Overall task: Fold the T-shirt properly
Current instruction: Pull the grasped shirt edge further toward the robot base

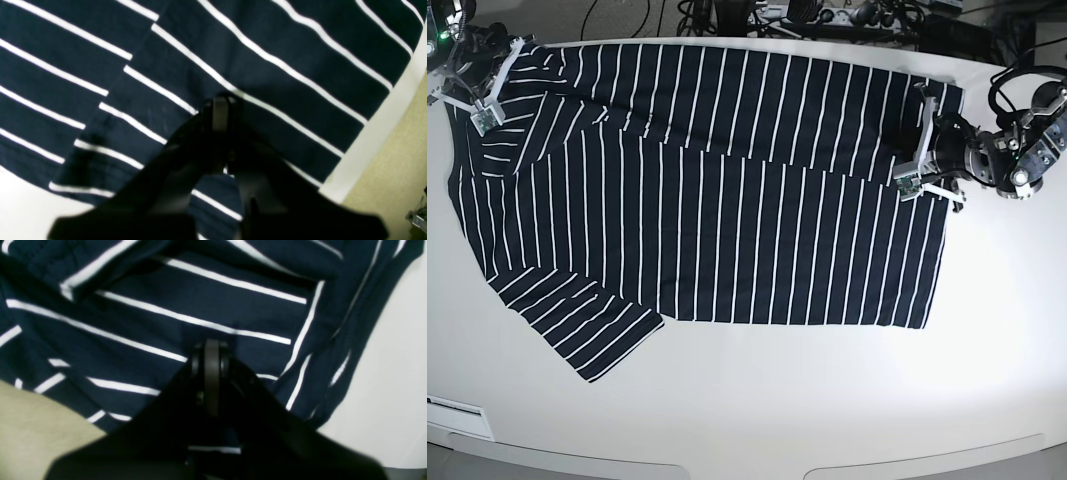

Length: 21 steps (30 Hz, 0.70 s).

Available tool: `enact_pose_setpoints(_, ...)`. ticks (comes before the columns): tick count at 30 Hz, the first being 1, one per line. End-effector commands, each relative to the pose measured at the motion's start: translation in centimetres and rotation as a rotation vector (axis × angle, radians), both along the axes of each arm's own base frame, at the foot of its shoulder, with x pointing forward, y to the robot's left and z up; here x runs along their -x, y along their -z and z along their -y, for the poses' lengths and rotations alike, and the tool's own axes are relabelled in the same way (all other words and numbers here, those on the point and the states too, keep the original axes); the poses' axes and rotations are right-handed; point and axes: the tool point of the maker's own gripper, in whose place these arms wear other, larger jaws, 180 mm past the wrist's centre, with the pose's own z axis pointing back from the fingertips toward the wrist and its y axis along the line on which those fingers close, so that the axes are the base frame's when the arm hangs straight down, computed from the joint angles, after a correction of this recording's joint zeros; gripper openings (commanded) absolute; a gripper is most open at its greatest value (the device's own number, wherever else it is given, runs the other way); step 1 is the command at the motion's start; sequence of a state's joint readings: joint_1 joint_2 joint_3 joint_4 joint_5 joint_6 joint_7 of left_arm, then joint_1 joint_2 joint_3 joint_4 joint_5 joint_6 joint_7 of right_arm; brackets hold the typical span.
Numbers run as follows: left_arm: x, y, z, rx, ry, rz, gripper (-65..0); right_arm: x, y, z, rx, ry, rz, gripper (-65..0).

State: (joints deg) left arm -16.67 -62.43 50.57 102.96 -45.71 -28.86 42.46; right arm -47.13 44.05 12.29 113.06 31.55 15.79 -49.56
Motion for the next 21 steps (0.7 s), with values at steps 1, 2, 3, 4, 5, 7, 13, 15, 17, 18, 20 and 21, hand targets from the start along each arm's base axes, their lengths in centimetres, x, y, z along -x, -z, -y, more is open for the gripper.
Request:
enact_pose_setpoints(1, 0.3, 0.1, -2.2, -0.092, 0.011, -0.009, -65.0, 0.7, -0.2, 0.7, 0.027, -0.002, -0.035, -65.0)
enact_pose_setpoints(2, 0.5, 0.1, -2.5, -0.103, 0.01, -0.014, -65.0, 0.4, -0.3, 0.8, 0.025, -0.003, -0.024, -65.0)
enact_pose_setpoints(3, 0.7, 0.1, -2.7, -0.109, 0.013, -0.018, -65.0, 0.1, -0.5, 0.9, 0.024, -0.004, -0.009, -65.0)
enact_pose_setpoints(4, 1.1, 0.1, -2.8, -0.115, 0.018, -0.026, -65.0, -0.2, -0.5, 0.9, 0.024, -0.004, 0.004, -65.0)
enact_pose_setpoints(5, 1.7, 0.1, -2.9, -0.117, 0.025, -0.036, -65.0, -0.3, -0.6, 0.9, 0.023, -0.004, 0.008, -65.0)
enact_pose_setpoints(7, 3.0, 0.1, -2.9, -0.126, 0.047, -0.06, -65.0, -0.3, -0.6, 0.9, 0.022, -0.004, 0.01, -65.0)
enact_pose_setpoints(13, 4.6, 0.5, -3.1, -0.182, 0.132, -0.038, -65.0, -0.6, -0.7, 0.8, 0.018, -0.008, 0.027, -65.0)
enact_pose_setpoints(15, 3.2, 0.5, -3.9, -0.226, 0.121, 0.034, -65.0, -0.7, -0.7, 0.8, 0.018, -0.008, 0.03, -65.0)
enact_pose_setpoints(17, 1.4, 0.2, -4.7, -0.269, 0.095, 0.117, -65.0, -0.9, -0.8, 0.8, 0.017, -0.008, 0.036, -65.0)
enact_pose_setpoints(18, 0.5, 0.0, -5.2, -0.292, 0.081, 0.154, -65.0, -1.3, -0.9, 0.8, 0.018, -0.007, 0.046, -65.0)
enact_pose_setpoints(20, -1.0, -0.6, -5.5, -0.312, 0.053, 0.207, -65.0, -2.2, -1.2, 1.0, 0.024, 0.001, 0.068, -65.0)
enact_pose_setpoints(21, -1.6, -0.9, -5.6, -0.316, 0.036, 0.23, -65.0, -2.7, -1.3, 1.1, 0.03, 0.009, 0.077, -65.0)
